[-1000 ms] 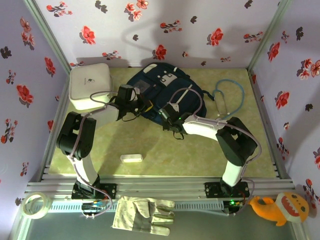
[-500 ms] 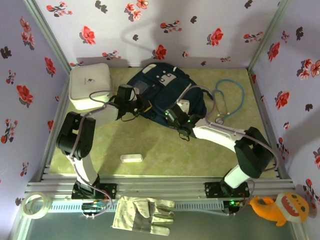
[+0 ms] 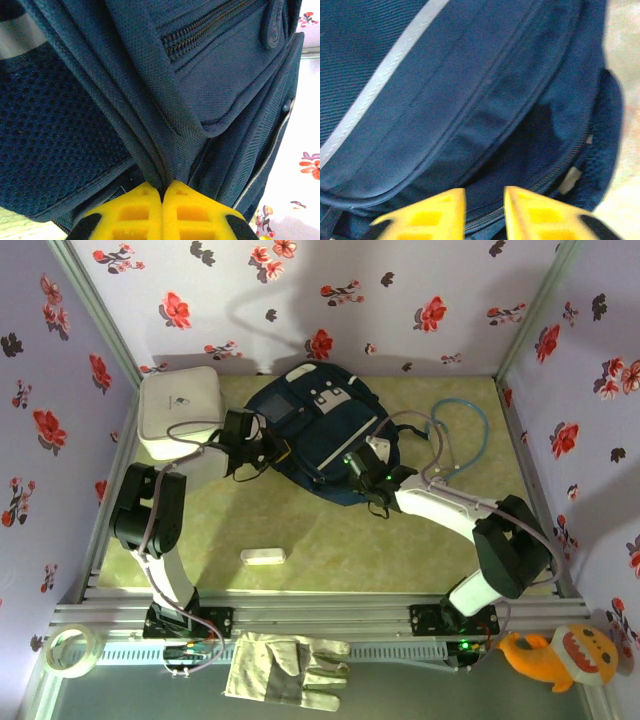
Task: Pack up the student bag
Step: Zip the student bag at the top-center of the table.
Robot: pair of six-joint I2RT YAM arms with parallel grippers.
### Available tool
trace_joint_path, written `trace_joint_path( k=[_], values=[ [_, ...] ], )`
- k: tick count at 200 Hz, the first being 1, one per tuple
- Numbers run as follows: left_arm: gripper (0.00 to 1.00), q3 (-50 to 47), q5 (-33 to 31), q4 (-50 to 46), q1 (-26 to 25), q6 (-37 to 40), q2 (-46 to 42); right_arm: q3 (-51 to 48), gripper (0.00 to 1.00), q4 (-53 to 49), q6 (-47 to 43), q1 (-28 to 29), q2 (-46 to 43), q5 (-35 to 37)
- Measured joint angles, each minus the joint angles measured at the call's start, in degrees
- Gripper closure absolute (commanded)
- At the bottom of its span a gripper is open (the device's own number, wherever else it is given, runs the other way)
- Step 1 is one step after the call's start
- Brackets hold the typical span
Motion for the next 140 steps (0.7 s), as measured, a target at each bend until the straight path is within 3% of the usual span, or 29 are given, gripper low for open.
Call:
trace_joint_path(
  k=[9,29,44,69,100,140],
  values=[
    [0.97,0.00,0.00,-0.15,-0.02,0.07,-0.07,0.11,0.59,0.42,0.11,0.07,0.33,-1.22],
    [0.70,-0.02,-0.20,-1.07,-0.15,1.44,-0.70,0.11,0.53,1.01,1.05,0.04,0.72,-2.80],
    [0.59,-0.42,-1.07,-2.91,-0.26,2.51,-2.10,0.13,0.50,1.38,1.77,-0.07,0.72,-3.43],
    [0.53,-1.77,-2.71,-6.51,-1.05,5.60,-5.57,0.13,0.46,1.42,3.19,-0.59,0.70,-4.13],
    [0.52,-0.70,-4.66,-11.87,-5.22,10.54,-8.17,0.11,0.43,1.38,4.70,-1.97,0.04,-4.74],
    [0.51,12.15,-12.66,-24.68,-13.92,25.92,-5.81,-0.37,0.40,1.36,6.54,-3.87,-2.47,-4.76]
  ],
)
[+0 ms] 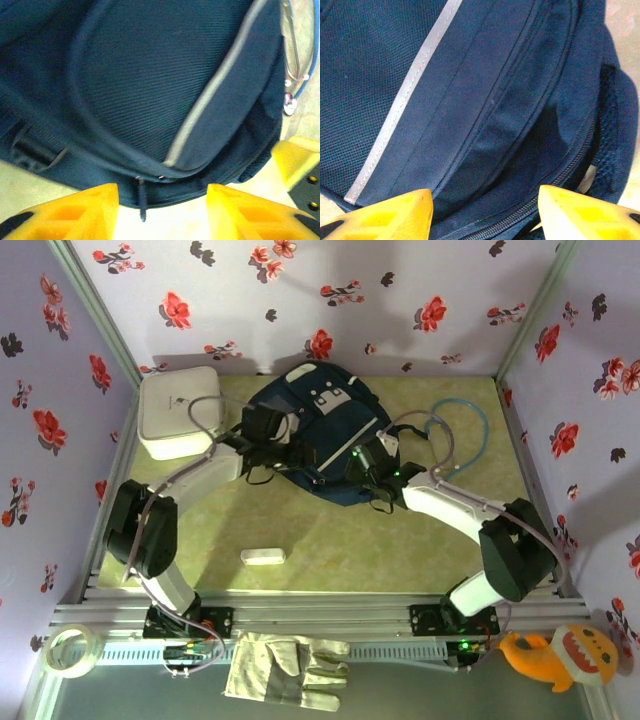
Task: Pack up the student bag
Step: Zip the student bag at the top-center of the table.
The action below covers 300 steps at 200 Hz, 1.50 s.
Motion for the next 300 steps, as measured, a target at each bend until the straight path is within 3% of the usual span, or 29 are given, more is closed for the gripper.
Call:
trace_joint_path(
  k=[49,112,134,159,213,256,300],
  values=[
    [0.51,18.05,-12.70,-11.34,-9.53,18.82,10.97,-4.96,0.35,-0.44,3.89,-5.25,-6.25,0.04],
    [0.54,32.50,-19.02,-19.78,-14.82,28.48,26.82,-13.70,0.34,-1.81,9.46,-13.31,-14.78,-0.04],
    [0.60,36.76,-21.79,-21.92,-16.33,30.73,30.29,-14.86,0.34,-1.86,10.38,-14.21,-15.82,-0.42],
    [0.68,41.92,-26.71,-24.00,-17.27,32.15,34.12,-15.39,0.34,-1.75,10.60,-14.29,-15.89,-1.11],
    [1.00,45.83,-31.34,-26.49,-18.14,32.00,36.79,-15.82,0.34,-1.73,11.39,-14.29,-16.24,-1.51],
    [1.00,47.43,-32.61,-26.91,-18.03,30.58,36.02,-15.82,0.40,0.04,9.90,-14.29,-16.94,-3.13],
    [1.00,50.80,-29.75,-27.32,-16.46,26.82,30.47,-15.82,0.46,4.48,5.70,-14.23,-17.35,-6.88]
  ],
)
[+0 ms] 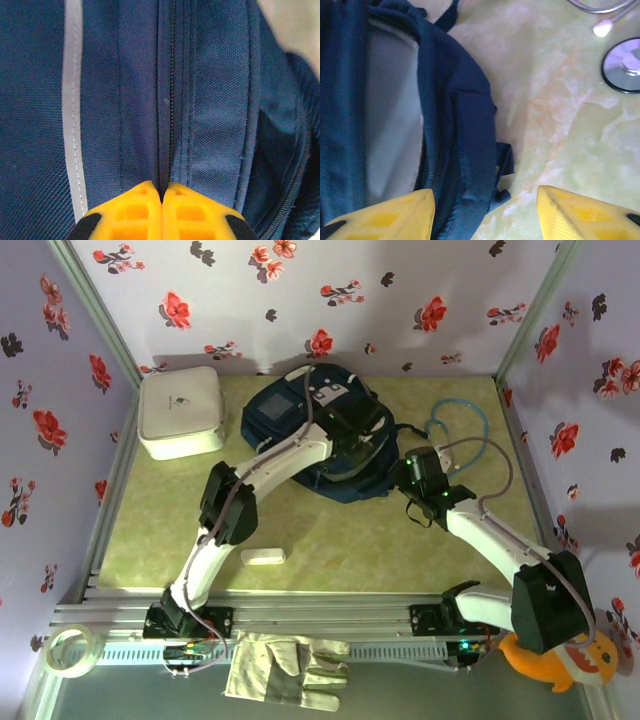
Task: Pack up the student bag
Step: Zip the student bag at the top-center of the table.
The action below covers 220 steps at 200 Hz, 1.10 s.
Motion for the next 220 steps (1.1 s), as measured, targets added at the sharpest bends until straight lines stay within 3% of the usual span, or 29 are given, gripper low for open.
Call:
trace_joint_path(
  k=[30,63,114,178,220],
  values=[
    [1.00,5.64,2.89,-0.22,2.14,-3.50,-2.19,0.00,0.49,2.71,-3.67,1.57,-1.07,-1.05],
    [1.00,8.22,7.58,-1.20,3.10,-7.72,-2.16,0.11,0.51,4.52,-9.57,7.63,-0.81,-1.16],
    [1.00,11.34,13.35,-2.86,3.96,-12.39,-0.48,3.30,0.62,8.81,-17.00,15.10,8.31,-1.25],
    [1.00,13.70,20.52,-3.85,6.56,-18.16,2.25,3.30,0.69,21.44,-19.98,16.61,15.72,-3.63],
    [1.00,14.29,23.89,-3.61,8.02,-21.09,3.08,2.10,0.64,31.50,-20.15,16.92,16.15,-6.23]
  ],
)
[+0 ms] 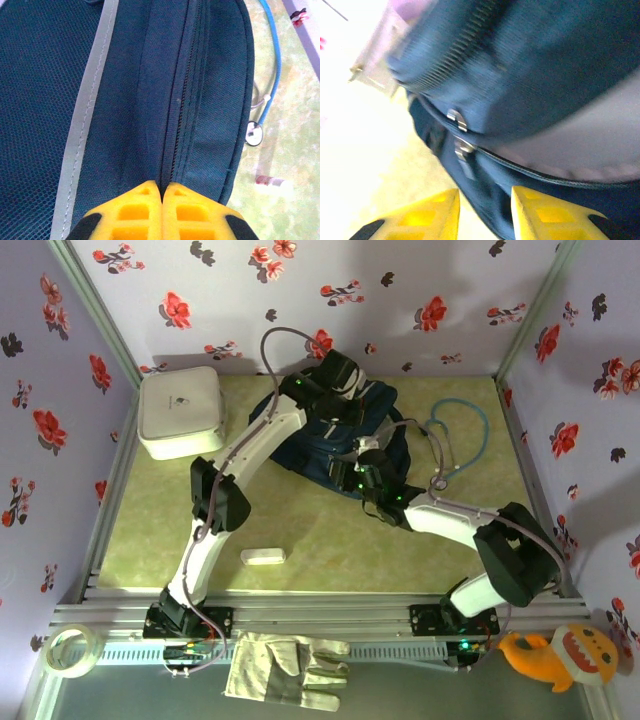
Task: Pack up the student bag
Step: Zip the student bag at the top-center of the table.
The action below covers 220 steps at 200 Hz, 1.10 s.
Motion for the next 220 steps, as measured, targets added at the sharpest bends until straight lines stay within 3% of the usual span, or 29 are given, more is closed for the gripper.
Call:
trace_joint_path(
  k=[64,125,220],
  values=[
    [1.00,0.04,2.97,1.95,0.00,-2.45,1.07,-3.85,0.61,2.91,0.22,0.09,-2.43,1.18],
    [1.00,0.07,3.54,2.34,0.00,-3.72,1.11,-2.40,0.66,3.54,0.48,0.09,3.78,1.18],
    [1.00,0.07,3.54,2.34,0.00,-3.78,1.11,1.55,0.83,6.01,2.29,-0.50,8.81,2.84]
  ],
)
